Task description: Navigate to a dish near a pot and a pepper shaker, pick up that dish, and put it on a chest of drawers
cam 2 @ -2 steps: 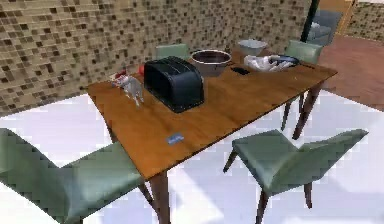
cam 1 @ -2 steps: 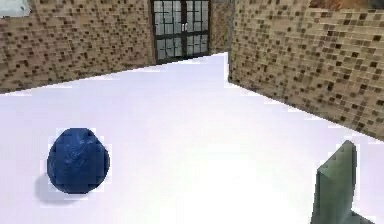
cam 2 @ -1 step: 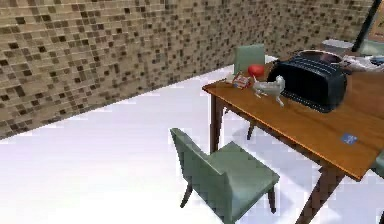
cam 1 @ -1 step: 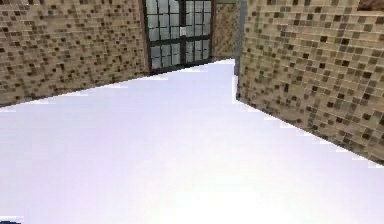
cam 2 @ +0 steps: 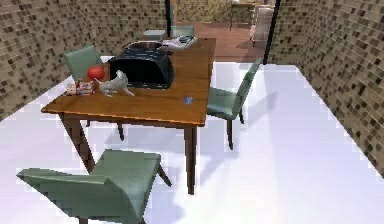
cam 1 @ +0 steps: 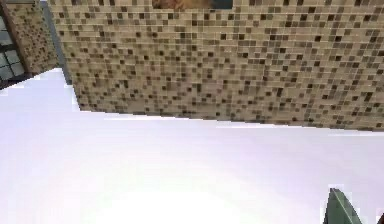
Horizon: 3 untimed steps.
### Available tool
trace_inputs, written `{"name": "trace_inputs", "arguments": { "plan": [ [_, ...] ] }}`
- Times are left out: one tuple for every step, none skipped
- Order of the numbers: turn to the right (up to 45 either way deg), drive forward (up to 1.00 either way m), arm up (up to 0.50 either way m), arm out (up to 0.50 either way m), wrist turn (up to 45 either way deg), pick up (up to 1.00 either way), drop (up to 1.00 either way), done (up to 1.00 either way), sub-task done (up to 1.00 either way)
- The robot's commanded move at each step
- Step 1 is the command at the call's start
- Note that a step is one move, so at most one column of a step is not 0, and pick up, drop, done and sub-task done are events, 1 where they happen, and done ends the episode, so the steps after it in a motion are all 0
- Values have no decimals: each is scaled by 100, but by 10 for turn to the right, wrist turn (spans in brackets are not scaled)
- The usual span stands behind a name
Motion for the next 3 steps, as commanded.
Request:
{"name": "trace_inputs", "arguments": {
  "plan": [
    [60,0,0,0,0,0,0,0,0],
    [0,95,0,0,0,0,0,0,0],
    [450,0,0,0,0,0,0,0,0]
  ]
}}
